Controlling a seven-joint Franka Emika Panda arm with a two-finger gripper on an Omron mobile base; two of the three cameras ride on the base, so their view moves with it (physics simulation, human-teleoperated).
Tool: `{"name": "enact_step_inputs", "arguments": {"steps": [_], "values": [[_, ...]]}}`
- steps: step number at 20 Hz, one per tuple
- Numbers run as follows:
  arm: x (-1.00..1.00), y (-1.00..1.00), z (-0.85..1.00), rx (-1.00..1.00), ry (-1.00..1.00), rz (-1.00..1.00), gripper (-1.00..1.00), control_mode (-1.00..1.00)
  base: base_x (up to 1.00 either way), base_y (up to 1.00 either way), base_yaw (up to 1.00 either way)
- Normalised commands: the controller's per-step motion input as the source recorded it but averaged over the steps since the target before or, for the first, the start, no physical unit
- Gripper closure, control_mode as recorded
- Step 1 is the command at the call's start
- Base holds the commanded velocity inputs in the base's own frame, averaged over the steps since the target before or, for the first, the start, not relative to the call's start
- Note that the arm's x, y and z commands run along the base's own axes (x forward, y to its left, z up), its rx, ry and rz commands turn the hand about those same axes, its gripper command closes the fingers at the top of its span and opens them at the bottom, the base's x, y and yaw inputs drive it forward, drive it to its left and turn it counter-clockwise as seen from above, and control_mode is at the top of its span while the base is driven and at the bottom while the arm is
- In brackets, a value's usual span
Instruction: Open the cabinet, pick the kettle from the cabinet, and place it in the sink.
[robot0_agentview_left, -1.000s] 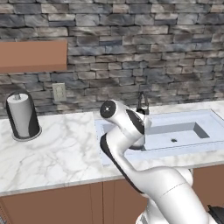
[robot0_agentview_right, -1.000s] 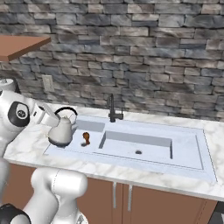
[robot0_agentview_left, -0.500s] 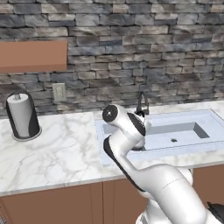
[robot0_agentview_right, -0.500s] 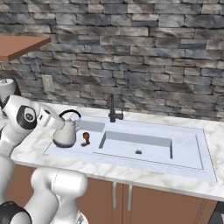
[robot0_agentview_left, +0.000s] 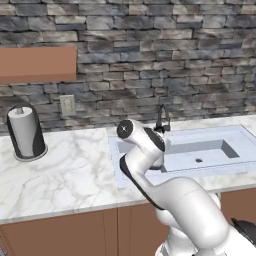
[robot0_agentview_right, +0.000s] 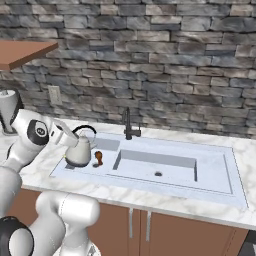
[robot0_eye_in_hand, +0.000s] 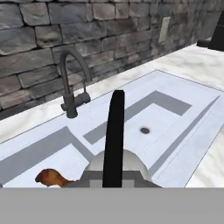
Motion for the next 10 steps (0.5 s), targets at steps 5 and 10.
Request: {"name": "enact_step_inputs", "arguments": {"steps": [5, 10], "values": [[0.25, 0.0, -0.08, 0.0, 0.0, -0.08, 1.0, -1.0, 0.0, 0.0, 0.0], [0.17, 0.0, -0.17, 0.0, 0.0, -0.09, 1.0, -1.0, 0.0, 0.0, 0.0]]}}
